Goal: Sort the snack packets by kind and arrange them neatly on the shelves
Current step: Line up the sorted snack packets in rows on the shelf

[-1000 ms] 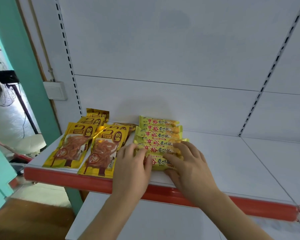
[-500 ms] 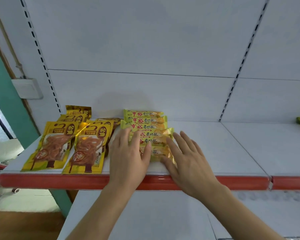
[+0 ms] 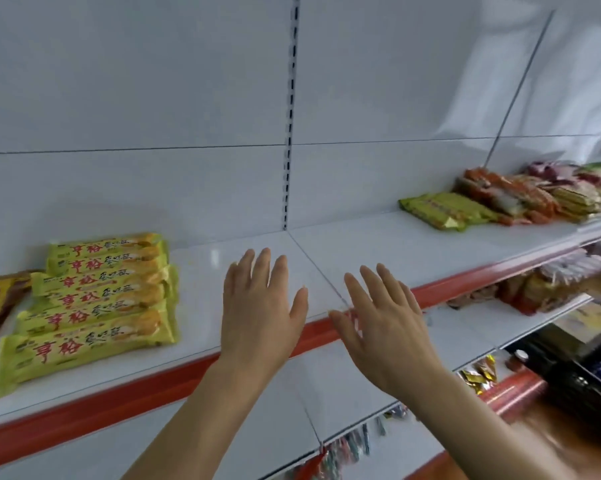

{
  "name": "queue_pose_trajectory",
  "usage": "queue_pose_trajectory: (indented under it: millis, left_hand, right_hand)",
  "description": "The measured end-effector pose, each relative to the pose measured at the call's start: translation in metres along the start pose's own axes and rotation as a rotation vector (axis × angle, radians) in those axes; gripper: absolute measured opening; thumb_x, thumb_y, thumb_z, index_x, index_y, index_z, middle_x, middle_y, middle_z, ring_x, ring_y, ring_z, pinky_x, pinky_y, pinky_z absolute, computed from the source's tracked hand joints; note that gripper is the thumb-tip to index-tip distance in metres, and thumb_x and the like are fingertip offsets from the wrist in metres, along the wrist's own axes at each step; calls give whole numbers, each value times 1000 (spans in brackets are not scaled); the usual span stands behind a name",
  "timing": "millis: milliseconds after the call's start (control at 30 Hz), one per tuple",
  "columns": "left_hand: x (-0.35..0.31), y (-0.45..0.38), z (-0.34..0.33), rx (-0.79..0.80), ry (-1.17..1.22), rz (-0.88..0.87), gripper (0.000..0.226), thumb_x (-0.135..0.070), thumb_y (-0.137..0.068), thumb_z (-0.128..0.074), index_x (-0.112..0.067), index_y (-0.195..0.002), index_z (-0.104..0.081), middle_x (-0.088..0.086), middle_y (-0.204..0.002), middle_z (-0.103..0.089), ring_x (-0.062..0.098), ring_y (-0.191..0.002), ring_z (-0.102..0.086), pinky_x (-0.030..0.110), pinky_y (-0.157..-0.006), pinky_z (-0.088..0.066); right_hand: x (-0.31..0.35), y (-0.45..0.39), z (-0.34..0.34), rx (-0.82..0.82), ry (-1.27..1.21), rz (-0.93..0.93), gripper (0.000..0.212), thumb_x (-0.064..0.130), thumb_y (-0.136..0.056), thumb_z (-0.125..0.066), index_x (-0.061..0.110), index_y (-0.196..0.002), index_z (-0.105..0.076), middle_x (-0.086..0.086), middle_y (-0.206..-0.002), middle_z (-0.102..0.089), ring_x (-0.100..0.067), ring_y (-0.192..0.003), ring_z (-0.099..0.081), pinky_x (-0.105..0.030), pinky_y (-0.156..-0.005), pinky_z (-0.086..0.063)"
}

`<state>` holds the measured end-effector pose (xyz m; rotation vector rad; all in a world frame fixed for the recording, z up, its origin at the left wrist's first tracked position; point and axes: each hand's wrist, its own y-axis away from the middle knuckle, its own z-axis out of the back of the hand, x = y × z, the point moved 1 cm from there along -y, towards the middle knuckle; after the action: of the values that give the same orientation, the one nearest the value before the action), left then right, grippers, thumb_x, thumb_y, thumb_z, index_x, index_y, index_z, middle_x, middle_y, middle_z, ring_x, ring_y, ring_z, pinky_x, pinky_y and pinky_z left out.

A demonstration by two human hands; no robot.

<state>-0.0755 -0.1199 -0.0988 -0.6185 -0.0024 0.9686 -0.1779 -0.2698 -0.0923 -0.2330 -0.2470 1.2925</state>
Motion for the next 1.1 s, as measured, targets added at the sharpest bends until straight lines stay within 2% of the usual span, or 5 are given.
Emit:
queue_pose_trajectory:
  millis: [133, 500, 733, 1000, 1100]
  left_hand:
    - [-82, -27, -32, 102, 25, -46, 67, -53, -106, -32, -18, -163, -26, 6, -172, -21, 27, -160, -10, 43, -131, -6]
    - [-248, -113, -126, 224, 87, -78, 66, -53, -107, -31, -20, -164, -21, 6, -172, -19, 25, -159, -12, 42, -130, -10]
    - [-278, -194, -174, 228, 25, -103, 61, -46, -108, -34, -15, -160, -30, 7, -163, -38, 25, -152, -30, 41, -125, -25]
    - [-283, -249, -201, 344, 6, 37, 44, -43, -110, -31, -15, -136, -52, 7, -131, -63, 28, -121, -57, 39, -95, -46]
    - [-286, -260, -207, 386, 81, 141, 47, -44, -111, -30, -15, -139, -52, 10, -134, -64, 30, -122, -59, 39, -95, -47]
  right_hand:
    - [-85, 5, 13, -9, -48, -106, 69, 65, -101, -14, 29, -159, -13, 1, -168, -9, -21, -155, 6, -40, -123, 0]
    - [-277, -28, 23, -3, -42, -219, 67, 64, -100, -23, 29, -157, -22, 1, -165, -19, -22, -155, -2, -41, -124, -8]
    - [-327, -107, -7, -8, -61, -162, 69, 64, -100, -29, 24, -156, -26, -2, -163, -25, -24, -154, -7, -42, -124, -13]
    - [-350, -212, -46, 22, -73, -7, 67, 58, -95, -44, 23, -151, -33, -2, -154, -40, -32, -151, -16, -47, -123, -18]
    - [-354, -235, -63, 31, -40, 85, 56, 48, -88, -61, 22, -137, -53, -5, -126, -65, -36, -135, -44, -46, -110, -37]
